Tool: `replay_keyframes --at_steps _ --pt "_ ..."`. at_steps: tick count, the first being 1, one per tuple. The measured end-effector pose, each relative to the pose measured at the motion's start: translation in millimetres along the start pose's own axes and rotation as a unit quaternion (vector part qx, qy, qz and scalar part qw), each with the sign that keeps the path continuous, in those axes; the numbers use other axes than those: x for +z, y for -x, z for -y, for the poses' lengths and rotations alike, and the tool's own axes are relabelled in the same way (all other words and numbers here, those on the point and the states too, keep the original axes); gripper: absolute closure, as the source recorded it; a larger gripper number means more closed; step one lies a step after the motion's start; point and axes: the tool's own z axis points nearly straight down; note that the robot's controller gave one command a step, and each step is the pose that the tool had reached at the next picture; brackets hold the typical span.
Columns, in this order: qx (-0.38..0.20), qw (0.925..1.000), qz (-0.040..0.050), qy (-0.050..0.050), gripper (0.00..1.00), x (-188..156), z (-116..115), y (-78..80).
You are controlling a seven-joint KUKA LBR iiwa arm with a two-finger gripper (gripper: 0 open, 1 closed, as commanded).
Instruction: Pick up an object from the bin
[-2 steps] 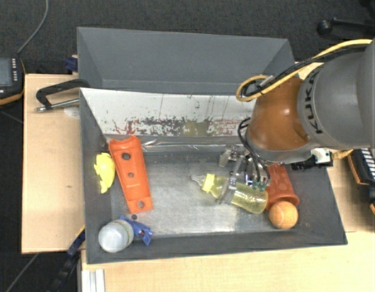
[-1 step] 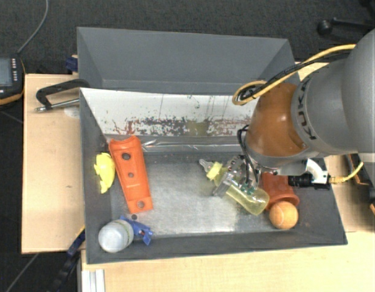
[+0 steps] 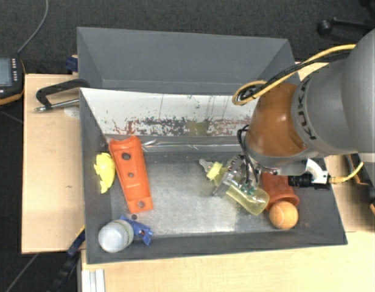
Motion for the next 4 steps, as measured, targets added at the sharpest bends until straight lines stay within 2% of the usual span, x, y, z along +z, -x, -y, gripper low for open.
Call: replay_keyframes --at_steps 1,2,4 --pt "0.000 1.0000 -0.0025 -0.001 1.00 -8 1 -1.8" --pt "-0.001 1.0000 -0.0003 0.000 1.00 -29 0 -0.8" --pt "-0.001 1.0000 0.0028 0.002 1.00 -47 -1 1.0"
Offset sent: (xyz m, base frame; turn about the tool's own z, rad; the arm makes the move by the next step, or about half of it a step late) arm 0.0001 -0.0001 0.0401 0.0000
